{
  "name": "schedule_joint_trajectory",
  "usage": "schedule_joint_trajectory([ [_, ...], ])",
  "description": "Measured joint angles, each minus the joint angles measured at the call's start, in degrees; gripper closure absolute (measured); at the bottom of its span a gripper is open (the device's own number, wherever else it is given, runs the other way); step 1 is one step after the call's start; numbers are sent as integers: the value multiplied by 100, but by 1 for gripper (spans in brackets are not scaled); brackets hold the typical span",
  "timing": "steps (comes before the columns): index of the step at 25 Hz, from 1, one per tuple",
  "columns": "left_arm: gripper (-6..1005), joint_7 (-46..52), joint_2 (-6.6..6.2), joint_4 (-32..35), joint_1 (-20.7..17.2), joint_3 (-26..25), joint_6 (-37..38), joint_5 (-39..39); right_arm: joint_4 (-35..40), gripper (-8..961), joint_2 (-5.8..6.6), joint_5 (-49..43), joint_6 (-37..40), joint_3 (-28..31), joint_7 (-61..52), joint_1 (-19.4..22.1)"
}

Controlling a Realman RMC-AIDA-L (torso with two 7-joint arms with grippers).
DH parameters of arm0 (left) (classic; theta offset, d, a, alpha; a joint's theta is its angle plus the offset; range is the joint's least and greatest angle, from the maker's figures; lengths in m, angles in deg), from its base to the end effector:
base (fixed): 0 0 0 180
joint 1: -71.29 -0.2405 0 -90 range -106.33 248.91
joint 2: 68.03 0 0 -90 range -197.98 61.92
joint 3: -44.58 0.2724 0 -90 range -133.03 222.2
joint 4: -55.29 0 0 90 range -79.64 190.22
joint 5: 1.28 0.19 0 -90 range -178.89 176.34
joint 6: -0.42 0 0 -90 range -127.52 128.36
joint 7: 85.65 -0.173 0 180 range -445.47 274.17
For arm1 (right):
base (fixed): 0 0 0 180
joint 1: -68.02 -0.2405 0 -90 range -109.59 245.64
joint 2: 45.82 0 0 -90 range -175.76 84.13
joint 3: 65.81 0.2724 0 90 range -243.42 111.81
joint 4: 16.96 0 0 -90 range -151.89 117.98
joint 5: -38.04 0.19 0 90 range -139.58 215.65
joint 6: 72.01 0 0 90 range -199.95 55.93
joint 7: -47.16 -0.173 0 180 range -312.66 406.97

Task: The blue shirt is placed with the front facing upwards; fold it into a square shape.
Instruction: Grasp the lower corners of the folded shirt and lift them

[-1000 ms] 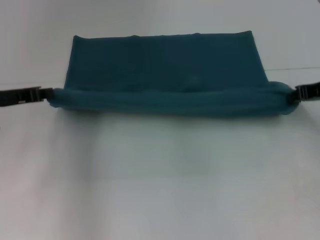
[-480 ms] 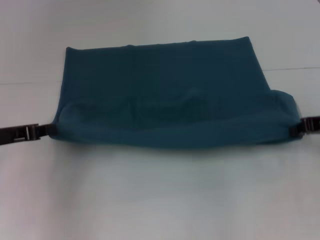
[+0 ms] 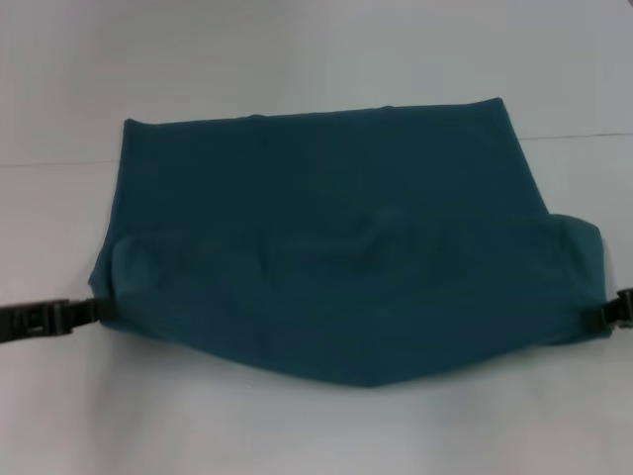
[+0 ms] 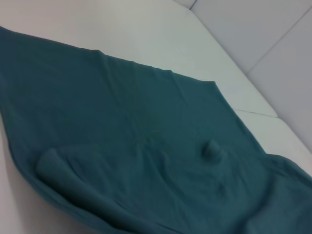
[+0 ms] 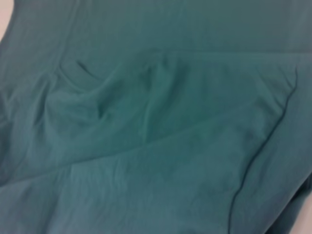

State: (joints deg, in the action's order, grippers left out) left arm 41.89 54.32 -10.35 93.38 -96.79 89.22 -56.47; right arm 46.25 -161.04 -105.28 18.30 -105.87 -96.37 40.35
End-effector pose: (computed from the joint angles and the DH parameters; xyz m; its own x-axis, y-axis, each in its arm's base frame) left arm -0.2812 0.3252 0.0185 0.4134 0.7618 0.4987 0.9033 -0.4120 -0.1194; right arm 0.3229 0.3358 0.0487 0.2566 -0.9165 -0.3070 -0.9416 -0.1654 -0.2932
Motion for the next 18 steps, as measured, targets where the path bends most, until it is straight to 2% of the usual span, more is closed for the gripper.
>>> schedule_joint_trajectory([
  [6, 980, 70, 69, -255, -273, -213, 456, -1, 9, 898, 23, 12, 403, 163, 45, 136],
  [11, 980, 70, 122, -429, -492, -416, 796, 5, 9, 897, -17, 13, 625, 209, 72, 268],
  [18, 980, 85, 157, -457, -712, -444, 1039, 15, 10, 897, -44, 17, 856, 307, 108, 429],
])
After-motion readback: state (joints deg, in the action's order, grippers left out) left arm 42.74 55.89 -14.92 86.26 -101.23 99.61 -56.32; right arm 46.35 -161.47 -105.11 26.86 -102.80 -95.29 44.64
